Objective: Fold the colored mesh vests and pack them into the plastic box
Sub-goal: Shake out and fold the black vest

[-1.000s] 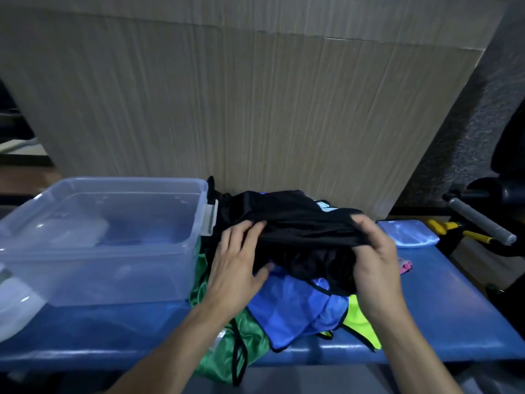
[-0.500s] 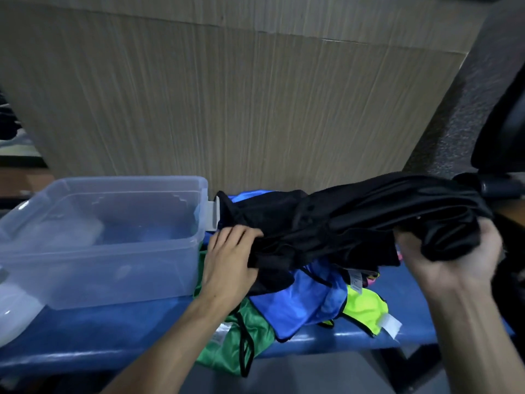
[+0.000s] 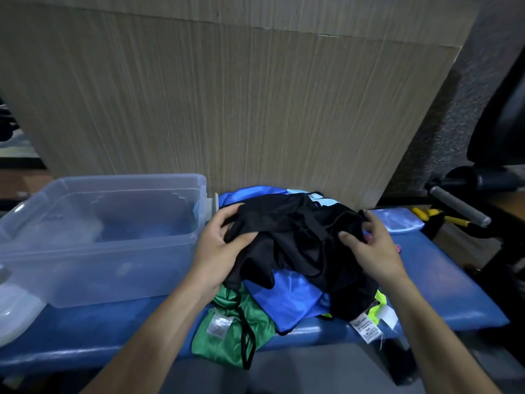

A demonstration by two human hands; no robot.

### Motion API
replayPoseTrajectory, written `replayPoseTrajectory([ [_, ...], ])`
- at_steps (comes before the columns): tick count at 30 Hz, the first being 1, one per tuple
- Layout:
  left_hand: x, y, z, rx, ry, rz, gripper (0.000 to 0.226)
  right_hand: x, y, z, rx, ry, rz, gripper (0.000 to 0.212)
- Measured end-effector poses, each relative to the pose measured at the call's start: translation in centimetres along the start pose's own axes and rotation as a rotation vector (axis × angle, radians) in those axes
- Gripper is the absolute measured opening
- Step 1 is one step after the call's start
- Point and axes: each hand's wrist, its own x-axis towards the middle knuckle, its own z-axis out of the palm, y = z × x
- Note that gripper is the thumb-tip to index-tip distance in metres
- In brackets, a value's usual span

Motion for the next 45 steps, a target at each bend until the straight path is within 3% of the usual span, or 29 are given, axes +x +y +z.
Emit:
replayPoseTrajectory([
  [3,-0.6,1.0,0.3,0.003,-0.099,0.058,0.064,-1.6,-1.4,1.2,-0.178,-0.169,-0.424,0.093],
  [7,-1.5,2.8,-0.1,0.047,-0.387,0.117,0.084,-2.1,-3.1,2.7,-0.390,-0.232,-0.529,0.101],
  [9,-1.8,3.2,-0.6,0.112,-0.500,0.140,0.092,-1.7,-3.2,2.5,-0.374,-0.282,-0.526,0.096],
  [11,-2.0,2.8,-1.0,0.282,-0.444,0.213,0.098,-1.5,-3.0,2.1,-0.334,-0.324,-0.475,0.064],
  [13,-2.0,2.3,-1.5,0.506,-0.253,0.314,0.099,-1.6,-2.8,2.0,-0.321,-0.265,-0.482,0.025],
  [16,-1.8,2.2,-2.1,0.774,-0.017,0.447,0.084,-1.9,-2.9,1.9,-0.202,-0.163,-0.457,0.020],
  [18,-2.0,2.7,-2.6,0.863,0.036,0.483,0.056,-1.8,-3.2,1.6,-0.037,-0.104,-0.412,0.021],
  [20,-2.5,3.0,-3.0,0.829,-0.022,0.387,0.031,-1.4,-3.2,1.3,0.120,0.023,-0.342,0.015],
  [23,-3.4,2.6,-3.0,0.618,-0.333,0.109,0.025,-0.9,-2.3,0.6,0.098,0.137,-0.220,0.008],
  [25,-4.0,1.9,-2.5,0.564,-0.512,0.090,0.017,-1.2,-1.7,0.4,-0.035,0.038,-0.108,0.019],
  [27,-4.6,1.2,-2.0,0.548,-0.590,0.120,0.003,-2.2,-1.9,0.4,-0.187,-0.042,-0.176,0.035],
  [29,-5.0,0.7,-1.6,0.532,-0.583,0.123,0.008,-4.0,-3.6,0.3,-0.230,-0.104,-0.440,0.047],
  [31,-5.3,0.5,-1.2,0.493,-0.556,0.125,0.010,-6.4,-5.9,0.2,-0.074,-0.323,-0.633,0.050],
  [33,-5.3,0.4,-0.9,0.465,-0.504,0.144,0.014,-8.6,-7.3,0.8,0.008,-0.577,-0.643,0.041],
  [35,-5.4,0.5,-0.8,0.444,-0.457,0.161,0.025,-9.3,-7.0,2.0,0.006,-0.719,-0.562,0.035],
  [38,-5.2,1.6,-1.1,0.325,-0.460,0.097,0.017,-8.3,-5.9,2.4,-0.014,-0.707,-0.504,0.014],
  [41,-4.4,1.9,-1.6,0.196,-0.341,-0.061,0.015,-7.6,-5.6,1.0,-0.004,-0.727,-0.483,0.013],
  [43,-3.7,0.6,-2.0,0.428,-0.284,0.029,0.009,-7.6,-5.7,0.1,0.020,-0.756,-0.512,0.004],
  [45,-3.4,-1.0,-2.3,0.681,-0.341,0.170,0.024,-7.7,-5.9,-0.6,0.064,-0.787,-0.518,0.007],
])
